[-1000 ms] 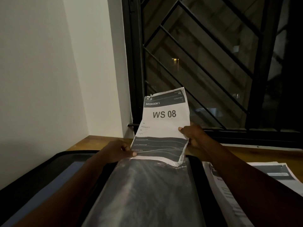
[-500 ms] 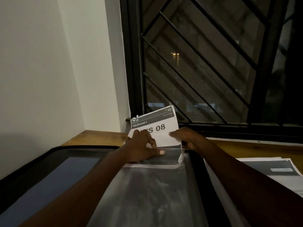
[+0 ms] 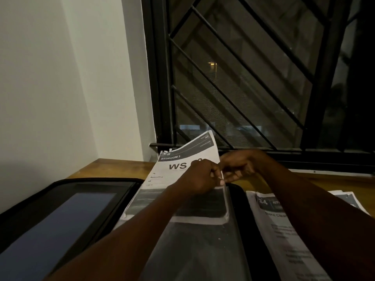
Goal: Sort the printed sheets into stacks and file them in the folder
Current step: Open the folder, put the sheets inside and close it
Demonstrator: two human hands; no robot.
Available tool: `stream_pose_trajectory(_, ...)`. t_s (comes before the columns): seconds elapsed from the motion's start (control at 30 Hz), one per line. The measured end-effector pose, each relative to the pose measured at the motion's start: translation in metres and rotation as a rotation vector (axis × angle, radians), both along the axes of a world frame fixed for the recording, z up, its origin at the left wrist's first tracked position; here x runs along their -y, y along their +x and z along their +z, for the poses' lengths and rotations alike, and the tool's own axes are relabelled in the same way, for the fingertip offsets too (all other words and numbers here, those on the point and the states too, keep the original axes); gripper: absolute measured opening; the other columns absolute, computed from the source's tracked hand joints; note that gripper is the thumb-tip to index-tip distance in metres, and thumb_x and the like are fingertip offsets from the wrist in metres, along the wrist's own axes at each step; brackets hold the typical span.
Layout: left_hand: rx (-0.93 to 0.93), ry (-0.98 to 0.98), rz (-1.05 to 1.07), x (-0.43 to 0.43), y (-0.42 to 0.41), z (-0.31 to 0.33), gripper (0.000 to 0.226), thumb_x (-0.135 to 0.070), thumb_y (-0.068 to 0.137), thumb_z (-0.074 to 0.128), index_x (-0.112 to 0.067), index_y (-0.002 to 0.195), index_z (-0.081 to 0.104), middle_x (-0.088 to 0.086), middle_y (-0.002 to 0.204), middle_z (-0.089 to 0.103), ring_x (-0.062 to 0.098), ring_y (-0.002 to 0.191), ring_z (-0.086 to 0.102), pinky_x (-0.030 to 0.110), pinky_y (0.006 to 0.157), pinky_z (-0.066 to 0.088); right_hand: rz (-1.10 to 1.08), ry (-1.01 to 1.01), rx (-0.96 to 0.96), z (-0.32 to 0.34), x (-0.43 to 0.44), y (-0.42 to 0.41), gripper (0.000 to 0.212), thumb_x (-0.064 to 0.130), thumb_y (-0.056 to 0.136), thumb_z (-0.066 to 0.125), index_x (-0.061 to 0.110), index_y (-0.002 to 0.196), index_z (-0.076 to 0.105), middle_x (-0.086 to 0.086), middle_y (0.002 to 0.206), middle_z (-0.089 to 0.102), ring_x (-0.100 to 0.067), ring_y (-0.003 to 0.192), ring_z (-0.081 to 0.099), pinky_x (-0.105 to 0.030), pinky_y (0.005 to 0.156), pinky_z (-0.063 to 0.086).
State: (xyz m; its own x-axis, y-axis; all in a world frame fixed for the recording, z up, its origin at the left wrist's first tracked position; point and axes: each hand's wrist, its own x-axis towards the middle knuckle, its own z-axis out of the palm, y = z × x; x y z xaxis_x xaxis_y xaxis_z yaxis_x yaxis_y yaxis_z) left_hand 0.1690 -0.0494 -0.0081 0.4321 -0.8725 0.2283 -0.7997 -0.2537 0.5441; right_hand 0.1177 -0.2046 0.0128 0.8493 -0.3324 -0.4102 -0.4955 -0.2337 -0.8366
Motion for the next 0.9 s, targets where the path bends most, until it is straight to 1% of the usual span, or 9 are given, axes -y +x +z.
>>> stream_pose_trajectory(0.1,-0.014,0.003,0.022,-0.002,0.0,-0.006,0.016,-0.029,0.083,0.073,-0.015,0.09,0.069,-0.004,0.085,0.063,0.001,0.072,0.051,0.017,0.065,0.039,-0.181,-0.055,0.259,-0.015,-0.005,0.016,0.027,0.007,0.092,0.057,0.005,0.119,0.059,-0.014,0.116,0.066,-0.019,0.086,0.064,-0.029,0.072,0.053)
stream_pose_trajectory(0.17,-0.015,0.007,0.049,-0.008,0.001,-0.006,0.019,-0.034,0.082,0.073,-0.019,0.093,0.069,0.0,0.095,0.067,0.007,0.08,0.055,0.023,0.074,0.043,-0.31,-0.173,0.353,-0.023,-0.009,0.023,0.034,0.003,0.092,0.055,0.004,0.126,0.053,-0.016,0.124,0.061,-0.025,0.099,0.063,-0.034,0.077,0.053)
stream_pose_trajectory(0.3,0.002,0.033,0.132,-0.021,0.009,-0.006,0.012,-0.032,0.081,0.074,-0.023,0.086,0.069,-0.003,0.109,0.066,0.012,0.093,0.058,0.026,0.081,0.042,-0.298,-0.361,0.298,-0.024,-0.011,0.021,0.048,0.001,0.086,0.062,0.01,0.131,0.048,-0.013,0.13,0.056,-0.027,0.114,0.056,-0.038,0.093,0.05)
stream_pose_trajectory(0.4,0.0,-0.035,0.142,-0.019,0.009,-0.005,0.004,-0.021,0.083,0.073,-0.019,0.083,0.069,-0.001,0.099,0.068,0.004,0.085,0.054,0.018,0.073,0.036,-0.178,-0.169,0.294,-0.008,-0.018,0.006,0.05,-0.005,0.087,0.059,0.012,0.132,0.044,-0.013,0.123,0.059,-0.023,0.1,0.062,-0.03,0.073,0.054)
stream_pose_trajectory(0.5,0.043,-0.137,0.15,-0.014,0.006,-0.005,0.001,-0.016,0.085,0.07,-0.014,0.085,0.069,-0.005,0.086,0.064,0.0,0.074,0.051,0.012,0.065,0.035,0.012,0.015,0.144,0.006,-0.018,-0.01,0.034,-0.009,0.088,0.054,0.015,0.113,0.055,-0.006,0.095,0.069,-0.014,0.076,0.068,-0.023,0.059,0.058)
stream_pose_trajectory(0.63,0.034,-0.12,0.111,-0.015,0.007,-0.009,0.006,-0.019,0.083,0.072,-0.016,0.084,0.068,-0.003,0.089,0.067,0.006,0.079,0.056,0.02,0.069,0.039,0.082,-0.026,0.022,0.004,-0.013,-0.011,0.033,0.003,0.088,0.061,0.01,0.12,0.058,-0.007,0.096,0.069,-0.016,0.078,0.067,-0.033,0.08,0.057)
stream_pose_trajectory(0.77,0.104,-0.008,0.088,-0.026,0.012,-0.01,0.026,-0.036,0.081,0.073,-0.017,0.098,0.068,-0.005,0.097,0.062,0.008,0.086,0.053,0.025,0.076,0.044,-0.159,-0.294,0.329,-0.005,-0.02,0.008,0.06,0.016,0.089,0.064,0.023,0.142,0.036,-0.013,0.12,0.059,-0.015,0.079,0.059,-0.026,0.062,0.05)
stream_pose_trajectory(0.83,0.1,0.007,0.094,-0.035,0.018,-0.007,0.029,-0.037,0.081,0.073,-0.015,0.1,0.068,-0.003,0.102,0.065,0.009,0.09,0.055,0.025,0.08,0.045,-0.189,-0.331,0.474,-0.012,-0.022,0.017,0.054,0.01,0.091,0.06,0.028,0.139,0.041,-0.01,0.108,0.062,-0.017,0.077,0.059,-0.024,0.059,0.05)
stream_pose_trajectory(0.9,0.089,0.04,0.107,-0.044,0.026,-0.005,0.027,-0.035,0.081,0.074,-0.014,0.098,0.069,-0.006,0.1,0.065,0.006,0.088,0.055,0.019,0.075,0.043,-0.201,-0.39,0.534,-0.016,-0.025,0.022,0.036,0.004,0.093,0.053,0.02,0.125,0.056,-0.002,0.091,0.06,-0.011,0.068,0.054,-0.013,0.048,0.045)
